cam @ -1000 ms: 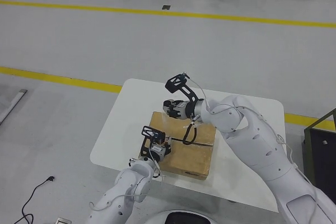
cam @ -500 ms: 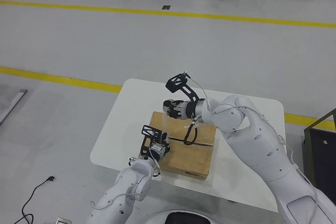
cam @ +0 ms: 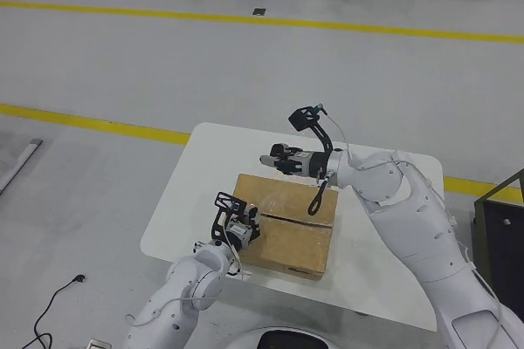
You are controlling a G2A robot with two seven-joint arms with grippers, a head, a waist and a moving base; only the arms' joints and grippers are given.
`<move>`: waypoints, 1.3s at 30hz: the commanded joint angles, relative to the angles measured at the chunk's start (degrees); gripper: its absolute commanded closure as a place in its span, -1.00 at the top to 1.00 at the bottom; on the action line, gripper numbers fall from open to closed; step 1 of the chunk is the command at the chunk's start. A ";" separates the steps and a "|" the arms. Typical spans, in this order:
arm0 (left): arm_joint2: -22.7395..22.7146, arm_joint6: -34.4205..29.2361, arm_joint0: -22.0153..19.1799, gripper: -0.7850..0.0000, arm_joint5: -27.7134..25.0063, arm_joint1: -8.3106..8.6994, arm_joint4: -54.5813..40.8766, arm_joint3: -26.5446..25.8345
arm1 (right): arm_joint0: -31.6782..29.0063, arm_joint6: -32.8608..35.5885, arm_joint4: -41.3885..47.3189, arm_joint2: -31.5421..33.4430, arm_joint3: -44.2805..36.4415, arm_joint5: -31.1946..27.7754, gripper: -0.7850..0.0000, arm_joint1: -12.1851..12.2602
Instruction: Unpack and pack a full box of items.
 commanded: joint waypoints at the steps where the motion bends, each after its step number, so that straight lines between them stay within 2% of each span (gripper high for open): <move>1: -0.32 -0.57 0.21 -1.00 -0.62 0.04 -0.78 -0.10 | 0.57 -0.19 1.00 0.14 1.25 -0.71 -0.22 -0.07; 10: -1.55 -2.73 0.34 -1.00 -2.89 0.04 -5.61 -0.21 | 1.61 -1.87 4.34 0.04 6.80 -4.07 -0.25 -0.42; 13: -2.62 -3.28 0.19 -1.00 -3.06 0.03 -8.53 -0.19 | -0.47 -2.38 6.92 0.47 7.60 -7.20 -0.51 -0.30; 15: -3.57 -3.66 -0.14 -1.00 -3.21 0.05 -10.44 -0.29 | -2.09 -2.79 7.84 0.71 8.24 -9.32 -1.00 -0.16; 23: -7.19 -3.77 -1.02 -1.00 -3.82 0.29 -15.67 0.42 | -7.73 -7.01 8.62 2.63 8.69 -15.82 -1.00 0.57; 29: -9.43 -2.46 -1.72 -1.00 -3.10 0.43 -17.64 1.79 | -11.09 -6.64 10.75 3.66 8.74 -17.04 -1.00 1.07; 39: -14.36 -0.88 -2.90 -1.00 -1.82 0.99 -18.89 3.51 | -12.82 -3.89 13.07 2.23 12.20 -16.96 -1.00 1.09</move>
